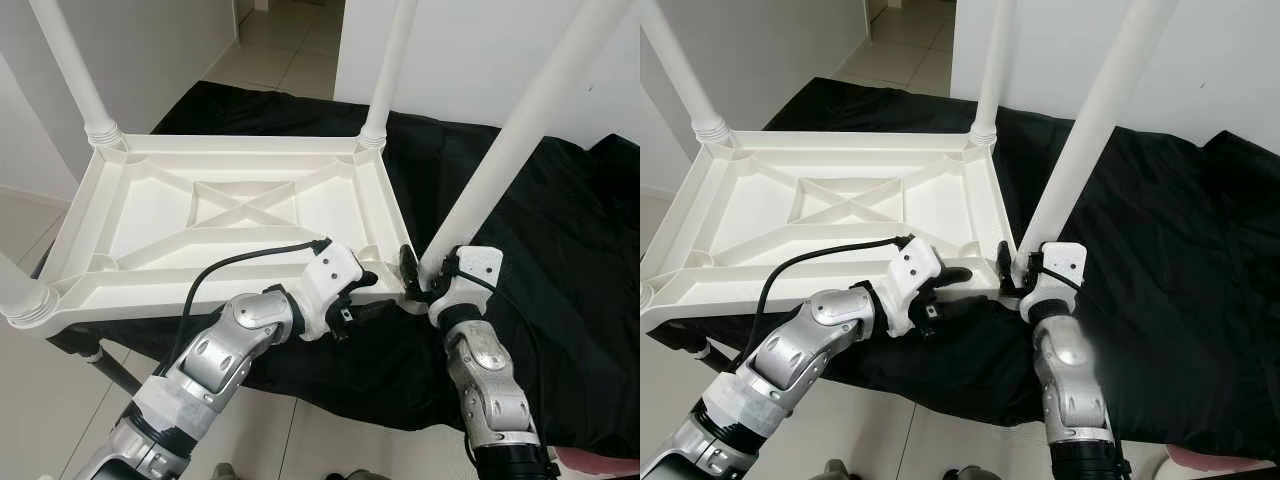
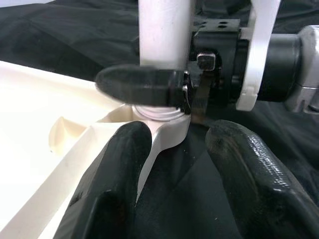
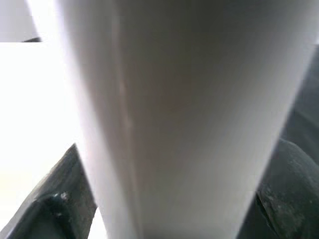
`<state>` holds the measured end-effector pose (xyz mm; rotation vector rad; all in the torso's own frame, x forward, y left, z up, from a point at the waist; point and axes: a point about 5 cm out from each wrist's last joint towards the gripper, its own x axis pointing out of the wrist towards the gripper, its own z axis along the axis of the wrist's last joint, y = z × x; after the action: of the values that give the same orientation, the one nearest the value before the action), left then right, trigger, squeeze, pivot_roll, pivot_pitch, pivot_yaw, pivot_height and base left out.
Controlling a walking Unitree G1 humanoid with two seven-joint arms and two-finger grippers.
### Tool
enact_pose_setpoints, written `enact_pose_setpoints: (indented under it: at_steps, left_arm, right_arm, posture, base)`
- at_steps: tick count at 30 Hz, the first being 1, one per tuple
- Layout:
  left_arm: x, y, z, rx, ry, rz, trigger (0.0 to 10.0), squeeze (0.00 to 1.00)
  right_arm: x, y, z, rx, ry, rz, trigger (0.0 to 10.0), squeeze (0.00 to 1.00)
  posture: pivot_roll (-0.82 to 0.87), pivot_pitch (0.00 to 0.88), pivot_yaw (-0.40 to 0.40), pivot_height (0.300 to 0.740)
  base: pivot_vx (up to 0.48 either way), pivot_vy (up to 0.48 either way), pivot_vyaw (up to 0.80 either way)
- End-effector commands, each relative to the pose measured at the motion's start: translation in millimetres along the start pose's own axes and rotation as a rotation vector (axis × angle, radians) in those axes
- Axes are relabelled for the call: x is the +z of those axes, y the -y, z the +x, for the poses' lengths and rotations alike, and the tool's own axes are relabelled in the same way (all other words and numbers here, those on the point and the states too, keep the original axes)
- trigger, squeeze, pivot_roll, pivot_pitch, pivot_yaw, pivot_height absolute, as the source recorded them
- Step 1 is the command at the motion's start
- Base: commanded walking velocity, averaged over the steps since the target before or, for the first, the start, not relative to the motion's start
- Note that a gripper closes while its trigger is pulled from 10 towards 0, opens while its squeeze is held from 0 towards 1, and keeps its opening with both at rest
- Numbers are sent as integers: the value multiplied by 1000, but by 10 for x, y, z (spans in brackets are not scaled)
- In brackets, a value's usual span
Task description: Building children table
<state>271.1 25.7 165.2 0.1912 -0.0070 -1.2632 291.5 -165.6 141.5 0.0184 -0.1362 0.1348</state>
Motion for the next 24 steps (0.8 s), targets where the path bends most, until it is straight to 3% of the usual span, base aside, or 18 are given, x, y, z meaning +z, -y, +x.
enact_pose_setpoints:
  at_steps: [1,5,8,9,10,11,12,14,15,16,24]
  left_arm:
    - [-3,25,20,-51,-3,12,10000,0]
    - [2,20,28,-53,-2,16,10000,0]
    - [5,17,30,-54,-1,17,10000,0]
    - [6,17,30,-54,-1,18,10000,0]
    - [6,17,30,-54,-1,18,10000,0]
    - [7,13,29,-52,-1,19,10000,0]
    - [7,13,29,-52,-1,19,10000,0]
    - [7,12,27,-49,0,19,10000,0]
    - [7,12,27,-49,0,19,10000,0]
    - [7,16,24,-48,0,18,10000,0]
    - [0,25,14,-47,-1,15,10000,0]
  right_arm:
    - [12,6,29,61,10,-14,10000,0]
    - [78,72,92,151,22,-51,10000,0]
    - [112,92,117,199,28,-57,9294,0]
    - [119,97,125,222,26,-58,7529,0]
    - [119,97,125,222,26,-58,7529,0]
    - [112,111,141,270,16,-79,4353,0]
    - [112,111,141,270,16,-79,4353,0]
    - [108,122,147,285,11,-87,2235,0]
    - [108,122,147,285,11,-87,2235,0]
    - [96,134,142,288,8,-87,0,0]
    - [12,155,92,307,-21,-63,0,0]
  posture:
    - [-14,53,-61,740]
    - [-14,51,-59,740]
    - [-13,52,-59,740]
    - [-12,52,-59,740]
    - [-12,52,-59,740]
    - [-8,52,-62,740]
    - [-8,52,-62,740]
    - [-6,53,-64,740]
    - [-6,53,-64,740]
    - [-4,54,-64,740]
    - [-6,57,-59,740]
  base:
    - [0,0,0]
    - [0,0,0]
    - [0,0,0]
    - [0,0,0]
    - [0,0,0]
    - [0,0,0]
    - [0,0,0]
    - [0,0,0]
    - [0,0,0]
    - [0,0,0]
    - [0,0,0]
